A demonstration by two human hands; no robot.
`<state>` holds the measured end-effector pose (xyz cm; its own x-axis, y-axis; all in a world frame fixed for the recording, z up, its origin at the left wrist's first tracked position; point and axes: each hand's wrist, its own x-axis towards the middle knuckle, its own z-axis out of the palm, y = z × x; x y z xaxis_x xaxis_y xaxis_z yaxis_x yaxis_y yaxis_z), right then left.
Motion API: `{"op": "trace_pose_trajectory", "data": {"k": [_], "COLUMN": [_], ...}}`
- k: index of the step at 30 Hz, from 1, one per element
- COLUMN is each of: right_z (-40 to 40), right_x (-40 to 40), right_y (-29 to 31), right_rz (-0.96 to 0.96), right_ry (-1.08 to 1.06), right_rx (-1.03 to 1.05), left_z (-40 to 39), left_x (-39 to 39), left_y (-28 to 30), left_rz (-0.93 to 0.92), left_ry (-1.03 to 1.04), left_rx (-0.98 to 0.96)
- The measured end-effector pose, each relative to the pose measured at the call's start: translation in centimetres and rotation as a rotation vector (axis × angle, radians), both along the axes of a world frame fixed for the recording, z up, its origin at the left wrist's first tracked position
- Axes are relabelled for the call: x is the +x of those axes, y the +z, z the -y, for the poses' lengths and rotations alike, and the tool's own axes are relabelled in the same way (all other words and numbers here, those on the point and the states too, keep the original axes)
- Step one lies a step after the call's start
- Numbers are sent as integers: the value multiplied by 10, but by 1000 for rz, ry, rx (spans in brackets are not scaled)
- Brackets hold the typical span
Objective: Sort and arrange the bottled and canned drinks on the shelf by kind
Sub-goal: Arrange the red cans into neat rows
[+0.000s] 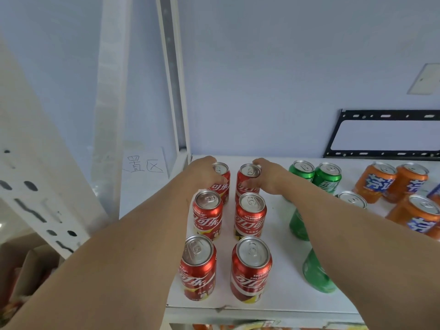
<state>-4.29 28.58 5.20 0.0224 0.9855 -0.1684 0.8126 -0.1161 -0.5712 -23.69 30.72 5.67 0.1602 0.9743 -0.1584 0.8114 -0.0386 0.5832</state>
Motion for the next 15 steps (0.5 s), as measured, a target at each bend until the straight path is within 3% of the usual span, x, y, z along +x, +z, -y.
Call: {"op": "trace_pose_trajectory", "data": {"k": [5,10,15], "right_z": [34,82,103], "right_x": [2,-4,-13], "right_y": [9,21,4], "right_rz": [-133,-182,-193], "right_ry": [-178,-46,40], "right_rx": [137,106,24], "left_z": [19,46,79], "left_x": [-4,-9,-15], "left_y": [6,17,16], "left_rz": [84,-20,144], "left_ry": [95,154,209], "left_rx": [29,95,-190]}}
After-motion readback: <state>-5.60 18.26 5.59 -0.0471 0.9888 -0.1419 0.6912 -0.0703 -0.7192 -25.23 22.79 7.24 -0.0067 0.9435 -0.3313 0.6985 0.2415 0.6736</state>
